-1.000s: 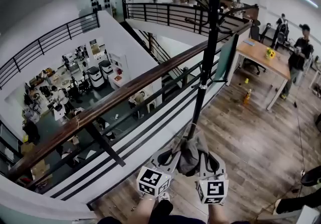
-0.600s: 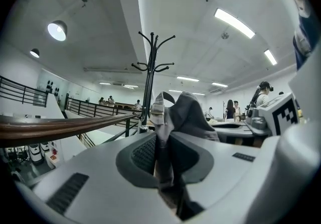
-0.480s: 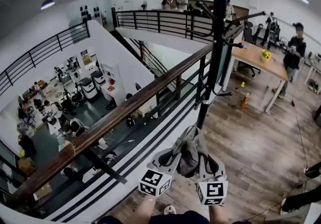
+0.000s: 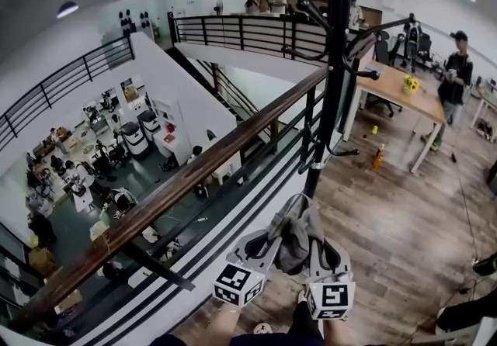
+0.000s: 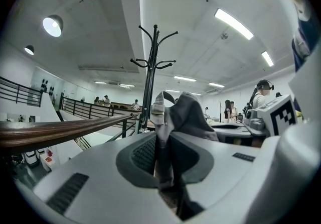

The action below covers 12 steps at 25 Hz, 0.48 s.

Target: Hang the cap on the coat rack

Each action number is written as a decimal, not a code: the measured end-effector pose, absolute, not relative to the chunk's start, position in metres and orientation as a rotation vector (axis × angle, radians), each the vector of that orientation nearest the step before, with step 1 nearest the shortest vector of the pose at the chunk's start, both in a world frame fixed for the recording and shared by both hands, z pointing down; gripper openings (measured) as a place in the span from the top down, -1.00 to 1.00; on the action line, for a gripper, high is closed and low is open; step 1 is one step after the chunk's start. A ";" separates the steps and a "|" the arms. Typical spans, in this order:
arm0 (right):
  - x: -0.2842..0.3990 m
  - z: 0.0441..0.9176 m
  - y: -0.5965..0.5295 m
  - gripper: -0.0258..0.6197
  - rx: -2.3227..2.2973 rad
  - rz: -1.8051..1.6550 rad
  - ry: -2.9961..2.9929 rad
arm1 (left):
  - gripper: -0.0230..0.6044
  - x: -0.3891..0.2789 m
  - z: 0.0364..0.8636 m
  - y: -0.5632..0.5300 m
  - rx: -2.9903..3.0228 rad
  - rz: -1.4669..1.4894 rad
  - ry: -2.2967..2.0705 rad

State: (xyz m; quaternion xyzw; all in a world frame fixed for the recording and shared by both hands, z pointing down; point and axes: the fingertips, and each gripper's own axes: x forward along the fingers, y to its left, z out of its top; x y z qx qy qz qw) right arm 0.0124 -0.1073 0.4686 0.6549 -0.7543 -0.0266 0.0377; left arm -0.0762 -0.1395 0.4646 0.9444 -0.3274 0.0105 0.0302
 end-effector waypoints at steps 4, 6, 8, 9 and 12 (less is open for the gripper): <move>0.025 0.462 -0.133 0.79 1.983 -0.084 -2.363 | 0.78 -0.065 0.459 -0.163 2.887 0.026 -1.073; 0.034 0.457 -0.149 0.79 1.967 -0.089 -2.390 | 0.78 -0.056 0.455 -0.178 2.873 0.026 -1.106; 0.043 0.451 -0.166 0.79 1.938 -0.109 -2.416 | 0.78 -0.046 0.449 -0.192 2.866 0.018 -1.149; 0.048 0.448 -0.174 0.79 1.921 -0.122 -2.428 | 0.78 -0.042 0.446 -0.199 2.861 0.014 -1.172; 0.065 0.437 -0.199 0.79 1.876 -0.154 -2.469 | 0.78 -0.026 0.436 -0.220 2.844 -0.010 -1.235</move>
